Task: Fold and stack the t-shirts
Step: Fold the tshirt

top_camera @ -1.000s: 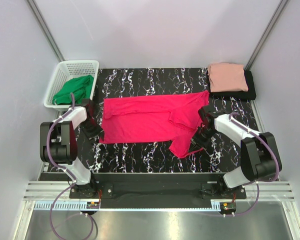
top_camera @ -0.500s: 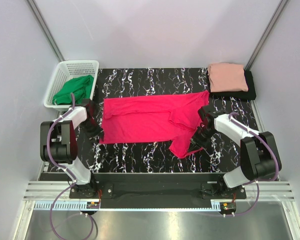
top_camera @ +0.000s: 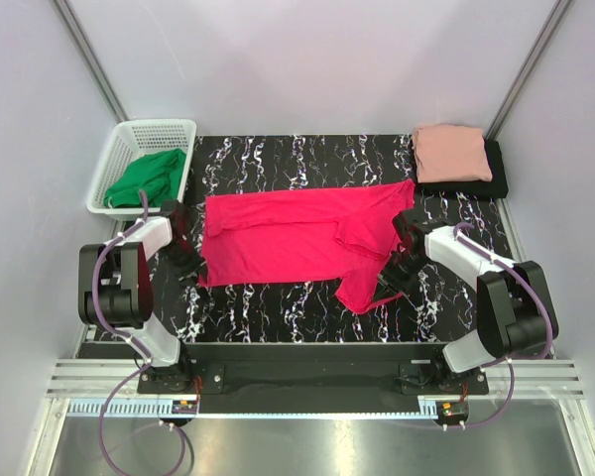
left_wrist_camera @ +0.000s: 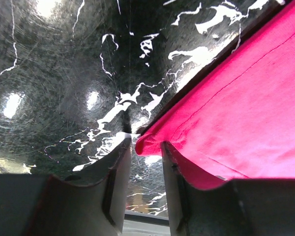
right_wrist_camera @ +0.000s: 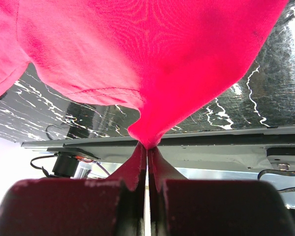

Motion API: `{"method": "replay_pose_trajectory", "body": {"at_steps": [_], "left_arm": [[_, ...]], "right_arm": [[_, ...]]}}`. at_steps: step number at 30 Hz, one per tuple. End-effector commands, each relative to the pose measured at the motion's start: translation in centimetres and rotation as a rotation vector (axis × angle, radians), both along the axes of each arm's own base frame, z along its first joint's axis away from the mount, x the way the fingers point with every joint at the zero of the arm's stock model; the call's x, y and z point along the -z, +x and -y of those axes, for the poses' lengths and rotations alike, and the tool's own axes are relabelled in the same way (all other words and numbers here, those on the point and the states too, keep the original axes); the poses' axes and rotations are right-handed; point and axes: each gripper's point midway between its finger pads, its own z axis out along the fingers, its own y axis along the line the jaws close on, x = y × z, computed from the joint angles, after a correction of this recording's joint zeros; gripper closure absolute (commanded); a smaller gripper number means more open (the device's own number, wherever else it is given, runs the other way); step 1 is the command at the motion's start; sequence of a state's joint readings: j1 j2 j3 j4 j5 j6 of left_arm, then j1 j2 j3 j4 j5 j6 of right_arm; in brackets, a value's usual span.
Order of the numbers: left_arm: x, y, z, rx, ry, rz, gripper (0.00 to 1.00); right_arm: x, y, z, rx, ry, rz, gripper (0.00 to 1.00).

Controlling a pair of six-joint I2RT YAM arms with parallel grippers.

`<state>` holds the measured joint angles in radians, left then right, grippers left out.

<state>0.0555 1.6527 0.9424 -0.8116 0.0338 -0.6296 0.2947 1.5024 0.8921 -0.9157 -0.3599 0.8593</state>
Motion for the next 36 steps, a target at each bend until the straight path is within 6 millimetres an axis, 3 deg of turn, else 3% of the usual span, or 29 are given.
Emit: {"method": "replay_pose_trajectory", "body": {"at_steps": [1,5,6,10,17,24,31,36], "left_arm": [[0.5,0.4,0.2,-0.007,-0.013,0.031,0.67],[0.5,0.6,0.0,0.0,-0.004,0.033,0.82],[0.6,0.7,0.1,0.0,-0.006,0.03,0.91],[0.7,0.9,0.0,-0.002,-0.005,0.028,1.0],[-0.5,2.3,0.0,0.005,-0.004,0.064,1.0],[-3.5,4.2,-0.9,0.007,0.041,0.124,1.0],[-5.5,4.8,-2.3,-0.004,0.113,0.147,1.0],[-6.4,5.3,-2.8,-0.011,0.118,0.156,1.0]], "right_arm": [[-1.2,0.7,-0.6,-0.023,0.028,0.038,1.0],[-1.1,0.7,-0.7,-0.023,0.031,0.034,1.0],[-1.1,0.7,-0.7,-0.025,0.031,0.035,1.0],[-1.2,0.7,-0.7,-0.023,0.032,0.037,1.0],[-1.7,1.6,-0.6,-0.019,0.017,0.067,1.0],[-3.3,3.4,0.3,0.0,-0.043,0.117,1.0],[-4.6,4.4,2.5,0.028,-0.107,0.14,1.0],[-5.1,5.6,5.1,0.066,-0.151,0.157,1.0]]}}
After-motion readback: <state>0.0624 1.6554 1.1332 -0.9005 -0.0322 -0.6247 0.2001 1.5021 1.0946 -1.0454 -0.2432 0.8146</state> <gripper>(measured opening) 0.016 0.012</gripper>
